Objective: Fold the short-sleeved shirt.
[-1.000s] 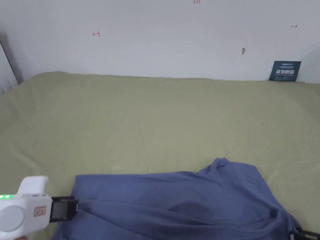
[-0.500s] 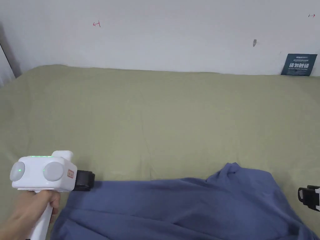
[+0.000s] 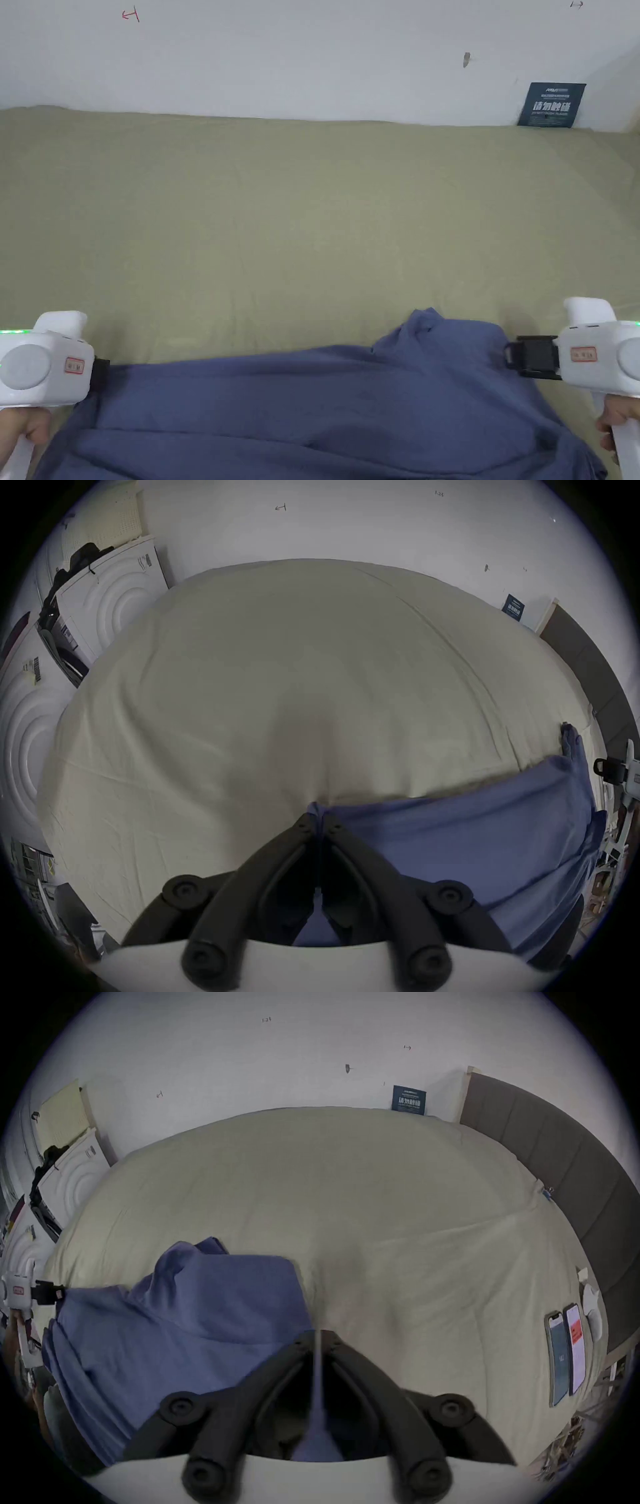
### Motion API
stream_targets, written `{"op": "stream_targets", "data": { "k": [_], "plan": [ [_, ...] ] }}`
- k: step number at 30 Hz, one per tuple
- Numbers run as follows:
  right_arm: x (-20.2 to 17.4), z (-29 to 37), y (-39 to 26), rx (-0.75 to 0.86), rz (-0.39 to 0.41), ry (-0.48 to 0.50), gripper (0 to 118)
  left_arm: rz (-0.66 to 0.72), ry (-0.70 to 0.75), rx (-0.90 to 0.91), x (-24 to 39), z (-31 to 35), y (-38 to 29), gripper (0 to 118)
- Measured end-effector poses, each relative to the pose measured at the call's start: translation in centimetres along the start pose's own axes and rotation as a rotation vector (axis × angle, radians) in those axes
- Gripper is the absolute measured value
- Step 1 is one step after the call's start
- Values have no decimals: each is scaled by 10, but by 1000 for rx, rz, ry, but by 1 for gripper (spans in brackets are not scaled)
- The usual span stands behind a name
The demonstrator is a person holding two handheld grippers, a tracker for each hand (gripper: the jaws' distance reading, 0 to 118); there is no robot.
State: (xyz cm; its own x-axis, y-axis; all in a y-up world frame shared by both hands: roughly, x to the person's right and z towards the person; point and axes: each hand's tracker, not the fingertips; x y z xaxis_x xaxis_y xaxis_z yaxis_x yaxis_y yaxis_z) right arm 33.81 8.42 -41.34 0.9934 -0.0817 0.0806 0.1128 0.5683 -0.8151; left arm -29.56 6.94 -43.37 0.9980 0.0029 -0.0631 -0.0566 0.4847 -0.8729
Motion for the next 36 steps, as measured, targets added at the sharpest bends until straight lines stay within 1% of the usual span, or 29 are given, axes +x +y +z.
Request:
{"op": "stream_targets", "data": {
  "k": [1, 2, 4, 6, 7, 8, 9, 10, 11, 12, 14, 16, 18, 20, 22, 24, 29, 31, 34, 35, 36],
  "plan": [
    [-2, -8, 2, -31, 1, 6, 105, -7, 4, -2, -2, 0, -1, 2],
    [-3, -11, 4, -23, 7, 10, 118, -23, 18, 5, -3, 1, -2, 2],
    [-8, -28, 7, -61, 40, -26, 110, -45, 27, 7, 0, 2, -4, 2],
    [-11, -42, 7, -81, 67, -35, 110, -40, 24, 2, 0, 2, -6, 2],
    [-18, -38, 7, -86, 69, -31, 105, -37, 24, 3, -2, 2, -7, 2],
    [-24, -34, 6, -88, 70, -36, 91, -34, 23, 4, 4, 4, -5, 2],
    [-28, -33, 5, -92, 77, -54, 66, -34, 22, 5, 4, 6, -6, 2],
    [-29, -25, 4, -65, 101, -97, 54, -35, 20, 7, 3, 9, -7, 2],
    [-26, -23, 6, -63, 116, -3, 29, -36, 19, 12, 2, 12, -9, 2],
    [-25, -18, 7, -63, 100, 7, 2, -37, 22, 29, 6, 19, -11, 2],
    [-26, 0, 6, -9, 107, -9, 2, -42, 20, 57, 5, 31, -15, 2],
    [-22, 15, 5, 24, 112, 1, 2, -33, 3, 66, 1, 37, -11, 2],
    [-16, 36, 4, 57, 98, 21, 2, -41, -5, 97, -2, 55, -15, 2],
    [-20, 73, -3, 96, 99, 12, 2, -44, -16, 121, -3, 74, -19, 2],
    [-17, 99, -12, 128, 108, 26, 2, -41, -34, 155, -8, 93, -28, 2],
    [-7, 115, -20, 153, 87, 51, 2, -41, -54, 170, -20, 107, -39, 2],
    [-7, 165, -62, 194, 114, 51, 2, -71, -85, 220, -32, 138, -77, 2],
    [-9, 183, -81, 209, 136, 73, 2, -86, -85, 223, -34, 147, -94, 2],
    [-7, 199, -112, 219, 123, 85, 2, -93, -90, 223, -27, 159, -117, 2],
    [-6, 201, -124, 212, 139, 103, 2, -94, -91, 219, -27, 160, -125, 2],
    [-6, 202, -137, 199, 138, 102, 2, -92, -91, 216, -32, 156, -131, 2]
  ]
}}
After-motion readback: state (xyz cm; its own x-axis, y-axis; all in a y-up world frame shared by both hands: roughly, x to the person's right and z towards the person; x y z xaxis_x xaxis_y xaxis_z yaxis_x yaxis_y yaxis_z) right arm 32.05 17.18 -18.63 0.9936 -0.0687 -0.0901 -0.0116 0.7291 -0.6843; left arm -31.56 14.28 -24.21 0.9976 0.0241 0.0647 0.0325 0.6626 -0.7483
